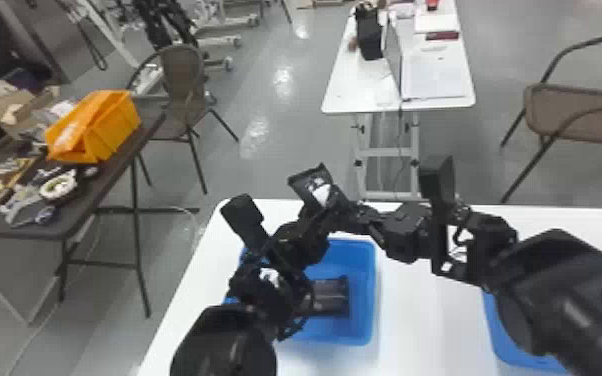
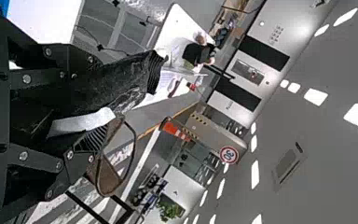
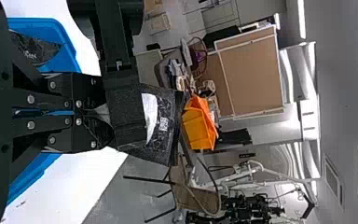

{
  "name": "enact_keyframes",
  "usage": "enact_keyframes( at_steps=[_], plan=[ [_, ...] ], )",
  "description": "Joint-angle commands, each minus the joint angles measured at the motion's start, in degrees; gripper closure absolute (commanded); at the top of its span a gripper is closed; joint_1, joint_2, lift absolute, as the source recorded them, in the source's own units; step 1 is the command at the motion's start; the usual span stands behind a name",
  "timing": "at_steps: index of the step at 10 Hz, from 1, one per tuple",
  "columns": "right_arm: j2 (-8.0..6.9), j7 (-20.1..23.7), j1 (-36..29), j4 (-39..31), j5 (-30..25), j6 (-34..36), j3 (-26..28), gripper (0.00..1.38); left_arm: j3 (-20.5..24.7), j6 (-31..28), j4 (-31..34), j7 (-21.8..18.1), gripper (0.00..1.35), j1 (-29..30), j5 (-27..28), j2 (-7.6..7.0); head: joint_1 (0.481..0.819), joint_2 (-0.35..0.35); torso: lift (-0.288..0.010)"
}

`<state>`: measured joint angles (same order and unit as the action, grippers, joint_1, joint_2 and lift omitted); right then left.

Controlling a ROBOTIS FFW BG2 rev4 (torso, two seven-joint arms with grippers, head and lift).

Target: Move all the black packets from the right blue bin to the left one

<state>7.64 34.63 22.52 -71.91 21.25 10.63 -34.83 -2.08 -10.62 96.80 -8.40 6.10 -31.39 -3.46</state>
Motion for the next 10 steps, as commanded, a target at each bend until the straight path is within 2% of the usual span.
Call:
enact_keyframes(
  at_steps=[1,2,3,4,5,7,9,10],
  plan=[
    [0.01,0.1,0.1,0.0,-0.1,0.0,0.0,1.14,0.1,0.2,0.1,0.1,1.22,0.0,0.5,-0.06,0.695,0.27,0.0],
    [0.01,0.1,0.1,0.3,-0.1,-0.4,0.0,1.14,0.1,0.2,0.1,0.1,1.22,0.1,0.5,-0.06,0.695,0.271,0.0],
    [-0.08,0.2,0.1,1.2,0.9,-1.1,0.4,0.87,0.1,0.7,0.1,0.1,1.22,0.1,0.5,-0.06,0.695,0.271,0.0],
    [-0.26,0.8,-0.8,1.5,0.6,-2.6,2.0,0.29,0.6,0.2,0.1,0.1,1.22,0.1,0.5,0.03,0.695,0.271,0.0],
    [-0.52,1.1,-2.9,0.7,0.3,-3.1,6.0,0.0,1.4,0.6,0.2,0.1,1.22,0.7,2.7,0.3,0.695,0.268,0.0],
    [-0.61,1.3,-8.5,-4.3,-2.6,-2.5,15.6,0.2,4.2,2.1,0.5,0.1,1.22,1.7,10.7,1.44,0.695,0.253,0.0],
    [-0.96,1.1,-13.2,-10.4,-7.5,-0.4,21.9,0.25,7.4,4.7,0.4,0.4,1.22,3.9,20.1,3.61,0.695,0.224,0.0],
    [-0.96,1.1,-14.8,-11.5,-7.9,0.2,23.5,0.25,7.9,5.0,0.2,0.9,1.22,4.8,23.2,3.61,0.695,0.218,0.0]
  ],
)
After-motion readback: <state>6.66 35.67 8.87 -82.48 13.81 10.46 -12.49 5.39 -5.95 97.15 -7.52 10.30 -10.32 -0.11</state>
